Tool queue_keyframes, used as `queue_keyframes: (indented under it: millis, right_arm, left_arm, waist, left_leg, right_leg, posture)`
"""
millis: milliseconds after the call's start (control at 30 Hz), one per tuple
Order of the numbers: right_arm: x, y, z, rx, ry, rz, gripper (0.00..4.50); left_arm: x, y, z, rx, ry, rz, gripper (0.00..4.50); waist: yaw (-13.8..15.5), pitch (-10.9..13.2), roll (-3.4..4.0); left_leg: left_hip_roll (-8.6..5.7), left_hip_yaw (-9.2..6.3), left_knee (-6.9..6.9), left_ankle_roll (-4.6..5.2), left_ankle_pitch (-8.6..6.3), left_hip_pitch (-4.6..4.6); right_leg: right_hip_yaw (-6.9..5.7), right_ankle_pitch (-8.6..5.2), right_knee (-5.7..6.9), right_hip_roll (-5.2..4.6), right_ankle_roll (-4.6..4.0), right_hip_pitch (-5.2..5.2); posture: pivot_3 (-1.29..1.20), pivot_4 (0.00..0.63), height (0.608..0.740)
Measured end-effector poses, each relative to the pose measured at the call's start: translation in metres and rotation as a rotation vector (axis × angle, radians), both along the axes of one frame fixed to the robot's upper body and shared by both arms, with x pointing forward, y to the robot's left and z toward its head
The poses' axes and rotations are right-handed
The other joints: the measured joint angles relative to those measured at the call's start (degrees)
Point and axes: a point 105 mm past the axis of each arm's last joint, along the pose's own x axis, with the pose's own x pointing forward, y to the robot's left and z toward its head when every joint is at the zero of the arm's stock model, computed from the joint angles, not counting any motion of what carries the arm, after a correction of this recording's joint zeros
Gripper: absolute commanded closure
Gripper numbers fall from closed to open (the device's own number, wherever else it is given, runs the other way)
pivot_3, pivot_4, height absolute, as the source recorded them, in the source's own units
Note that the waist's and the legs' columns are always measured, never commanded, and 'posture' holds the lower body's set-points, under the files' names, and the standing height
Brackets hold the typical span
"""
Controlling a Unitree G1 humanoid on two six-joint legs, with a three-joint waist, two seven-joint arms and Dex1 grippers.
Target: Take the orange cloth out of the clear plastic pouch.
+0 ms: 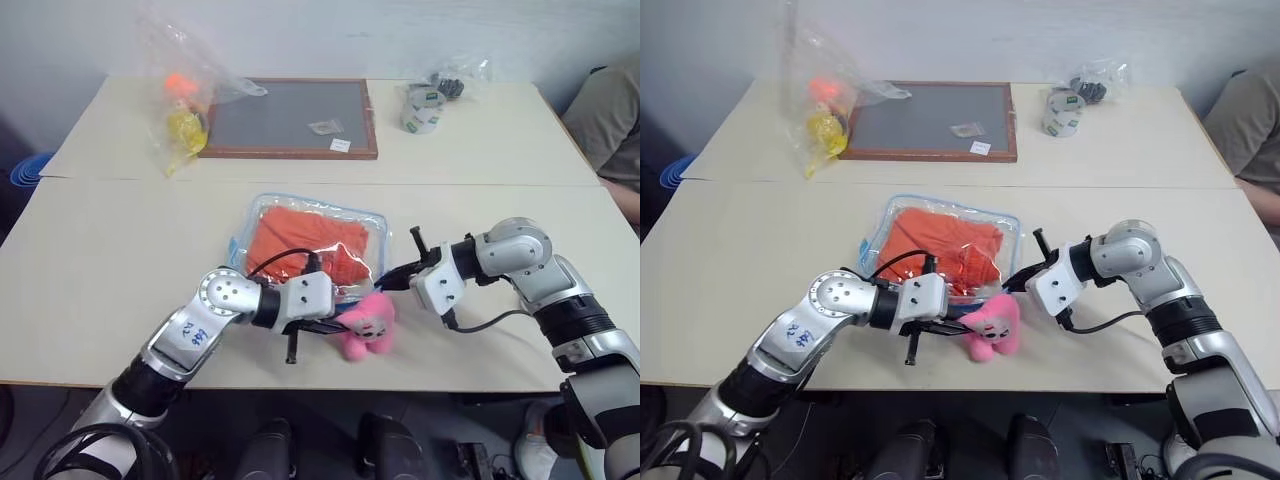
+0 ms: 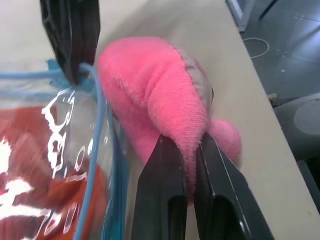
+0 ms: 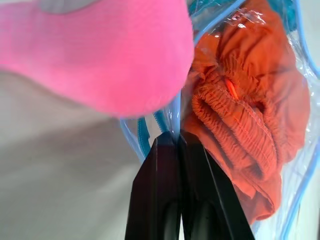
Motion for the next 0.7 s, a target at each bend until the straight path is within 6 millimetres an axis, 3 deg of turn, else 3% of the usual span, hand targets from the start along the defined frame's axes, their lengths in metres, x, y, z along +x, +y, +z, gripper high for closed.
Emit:
queue_keyframes:
  millis: [267,467,567,700]
  right_arm:
    - [0.011,-0.012,0.003,-0.007,-0.082,-0.013,4.47]
    - [0.013,-0.027,0.003,-0.008,-0.104,-0.033,4.47]
    - [0.013,-0.04,0.004,-0.03,-0.112,-0.055,4.47]
    - [0.014,-0.042,0.005,-0.025,-0.115,-0.059,4.47]
  left_arm:
    - [-0.002,0.076,0.019,-0.081,0.017,0.341,4.5]
    - [-0.017,0.127,0.021,-0.09,0.052,0.56,4.5]
    - [-0.019,0.169,0.029,-0.076,0.035,0.708,4.5]
    - [-0.011,0.212,0.045,-0.098,-0.012,0.849,4.5]
  waist:
    - [-0.6,0.0,0.03]
    - [-0.6,0.0,0.04]
    - [-0.6,0.0,0.05]
    - [-0.7,0.0,0.06]
  left_leg:
    - [0.03,-0.08,-0.03,-0.03,0.0,0.0]
    - [0.01,-0.1,-0.05,-0.04,-0.01,-0.01]
    - [0.04,-0.12,-0.04,-0.09,-0.01,0.0]
    - [0.04,-0.09,-0.05,-0.11,-0.01,0.03]
  right_leg:
    - [-0.02,-0.01,-0.03,-0.02,-0.02,-0.01]
    - [-0.02,-0.02,-0.07,-0.05,-0.04,0.0]
    - [-0.07,-0.05,-0.04,-0.03,-0.09,0.0]
    - [-0.03,-0.06,-0.01,-0.02,-0.1,0.0]
  posture:
    - [0.0,0.15,0.74]
    - [0.0,0.15,0.74]
    - [0.0,0.15,0.74]
    - [0.0,0.15,0.74]
